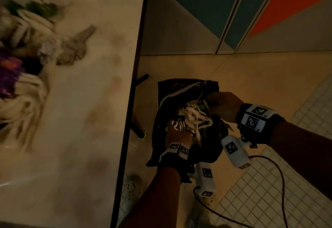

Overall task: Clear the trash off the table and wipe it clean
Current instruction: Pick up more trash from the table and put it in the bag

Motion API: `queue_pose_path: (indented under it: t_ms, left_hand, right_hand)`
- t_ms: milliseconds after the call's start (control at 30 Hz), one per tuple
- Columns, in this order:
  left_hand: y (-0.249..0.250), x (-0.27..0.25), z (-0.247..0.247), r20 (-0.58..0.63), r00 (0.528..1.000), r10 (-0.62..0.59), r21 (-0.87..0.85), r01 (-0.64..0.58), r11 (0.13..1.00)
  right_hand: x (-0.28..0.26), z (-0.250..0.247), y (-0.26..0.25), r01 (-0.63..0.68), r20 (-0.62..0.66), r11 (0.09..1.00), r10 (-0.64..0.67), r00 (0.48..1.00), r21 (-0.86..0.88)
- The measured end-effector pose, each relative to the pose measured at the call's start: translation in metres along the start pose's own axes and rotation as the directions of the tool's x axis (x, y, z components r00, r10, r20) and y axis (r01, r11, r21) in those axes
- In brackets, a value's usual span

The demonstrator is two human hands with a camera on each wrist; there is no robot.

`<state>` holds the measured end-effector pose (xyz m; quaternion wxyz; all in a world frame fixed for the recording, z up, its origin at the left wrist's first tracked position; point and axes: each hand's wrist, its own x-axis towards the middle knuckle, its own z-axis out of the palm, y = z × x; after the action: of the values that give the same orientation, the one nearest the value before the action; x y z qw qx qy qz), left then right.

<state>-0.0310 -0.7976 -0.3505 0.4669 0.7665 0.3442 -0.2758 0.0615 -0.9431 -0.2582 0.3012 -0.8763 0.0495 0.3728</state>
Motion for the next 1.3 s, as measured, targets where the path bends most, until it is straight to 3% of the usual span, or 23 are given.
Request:
queue_pose_path:
  t_ms: [67,167,367,433,600,733,833,1000,1100,1200,1300]
  left_hand:
    - [0.023,-0.023,-0.013,-0.013,0.999,0.03,0.044,-0.029,0.999]
    - [0.06,-0.057,-0.034,-0.062,0.995,0.076,-0.048,-0.079,0.996]
    - [0.124,-0.13,-0.08,0.089,0.976,0.198,-0.342,-0.157,0.927]
    - [0.132,-0.15,-0.098,0.117,0.966,0.23,-0.354,-0.175,0.919]
    - [0.134,-0.193,-0.159,0.154,0.897,0.414,-0.208,-0.38,0.901]
    - [0.129,-0.204,-0.23,0.128,0.814,0.566,-0.082,-0.56,0.824]
    - [0.126,-0.201,-0.29,0.089,0.776,0.624,-0.005,-0.626,0.779]
    - [0.115,-0.174,-0.396,-0.001,0.801,0.598,0.072,-0.596,0.799]
    - [0.111,-0.155,-0.452,-0.108,0.738,0.667,0.288,-0.619,0.731]
    - [0.107,-0.135,-0.495,-0.165,0.676,0.718,0.547,-0.543,0.637]
    - [0.1,-0.116,-0.519,-0.147,0.758,0.635,0.692,-0.38,0.614]
  right_hand:
    - [-0.023,-0.017,-0.007,0.023,-0.024,0.999,-0.022,0.999,0.027]
    - [-0.052,-0.041,-0.019,0.046,-0.079,0.997,-0.041,0.996,0.065]
    - [-0.093,-0.074,-0.051,0.129,-0.155,0.991,-0.123,0.98,0.028]
    - [-0.104,-0.077,-0.065,0.142,-0.168,0.99,-0.136,0.976,0.022]
    - [-0.124,-0.067,-0.109,0.176,-0.202,0.984,-0.165,0.965,0.039]
    - [-0.129,-0.042,-0.16,0.194,-0.175,0.979,-0.181,0.968,0.058]
    - [-0.125,-0.016,-0.204,0.215,-0.176,0.974,-0.199,0.964,0.077]
    - [-0.126,0.038,-0.279,0.289,-0.148,0.957,-0.288,0.946,-0.012]
    - [-0.13,0.073,-0.314,0.302,-0.097,0.95,-0.309,0.946,-0.084]
    - [-0.128,0.104,-0.343,0.319,-0.027,0.921,-0.333,0.943,-0.224]
    - [-0.12,0.13,-0.366,0.329,-0.001,0.899,-0.344,0.939,-0.291]
